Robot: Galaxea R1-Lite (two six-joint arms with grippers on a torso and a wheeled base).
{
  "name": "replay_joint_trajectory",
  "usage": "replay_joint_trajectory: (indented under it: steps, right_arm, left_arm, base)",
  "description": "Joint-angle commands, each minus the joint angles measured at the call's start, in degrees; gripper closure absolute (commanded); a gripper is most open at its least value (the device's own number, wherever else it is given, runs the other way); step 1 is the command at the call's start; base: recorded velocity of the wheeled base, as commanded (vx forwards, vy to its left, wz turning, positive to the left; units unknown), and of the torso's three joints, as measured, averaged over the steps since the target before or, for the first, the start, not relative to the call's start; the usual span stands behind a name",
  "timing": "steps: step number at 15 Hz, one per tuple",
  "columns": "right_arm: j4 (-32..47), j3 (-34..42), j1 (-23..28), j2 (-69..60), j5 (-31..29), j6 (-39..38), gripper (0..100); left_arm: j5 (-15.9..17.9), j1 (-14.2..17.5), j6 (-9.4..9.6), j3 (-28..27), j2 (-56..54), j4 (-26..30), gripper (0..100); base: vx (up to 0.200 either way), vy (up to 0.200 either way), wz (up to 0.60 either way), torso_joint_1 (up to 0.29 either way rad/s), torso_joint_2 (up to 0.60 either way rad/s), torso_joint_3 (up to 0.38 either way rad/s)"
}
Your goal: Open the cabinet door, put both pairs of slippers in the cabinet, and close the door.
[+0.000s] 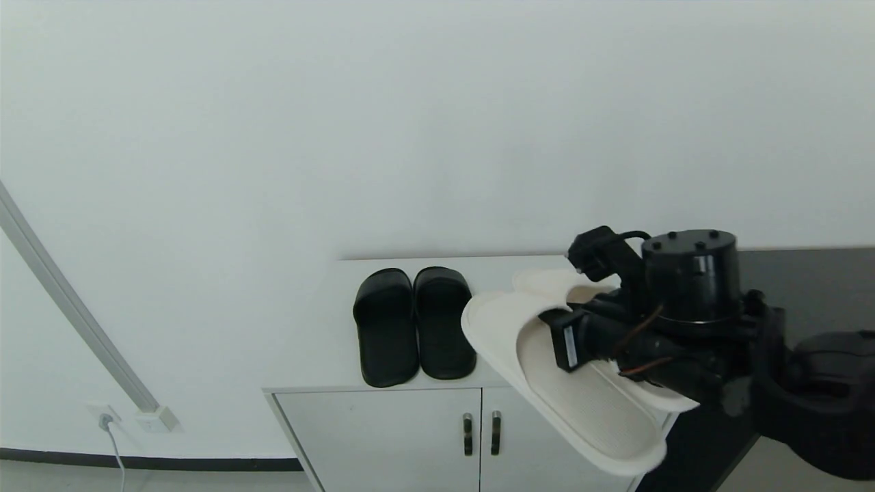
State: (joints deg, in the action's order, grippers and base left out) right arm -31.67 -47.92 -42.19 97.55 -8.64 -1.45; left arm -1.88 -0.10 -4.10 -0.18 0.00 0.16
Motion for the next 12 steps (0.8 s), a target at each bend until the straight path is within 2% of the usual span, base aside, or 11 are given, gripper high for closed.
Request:
replay_joint_trajectory:
  steps: [1, 3, 11, 12]
  right_arm:
    - [0.12, 8.72, -1.14, -10.80, 8.38, 0.75, 100]
    - [0.03, 12.41, -1.67, -13.35, 12.77, 0.92, 100]
    - [-0.06, 14.26, -3.34, -13.09, 13.30, 1.01, 100]
    - [0.12, 14.35, -3.34, -13.00, 13.30, 1.10, 100]
  left_arm:
    - [-0.06, 0.01, -0.03, 0.01, 0.09, 0.02, 100]
    - [-0.14, 0.01, -0.12, 0.01, 0.09, 0.02, 100]
    - [-0.06, 0.01, -0.39, 0.01, 0.09, 0.02, 100]
    - [0.03, 0.01, -0.39, 0.01, 0.09, 0.02, 100]
  base:
    - [0.000, 0.000, 0.00, 0.000, 0.00, 0.000]
    - [0.000, 0.000, 0.00, 0.000, 0.00, 0.000]
    - [0.000, 0.000, 0.00, 0.000, 0.00, 0.000]
    - [-0.200, 0.000, 0.00, 0.002, 0.00, 0.002]
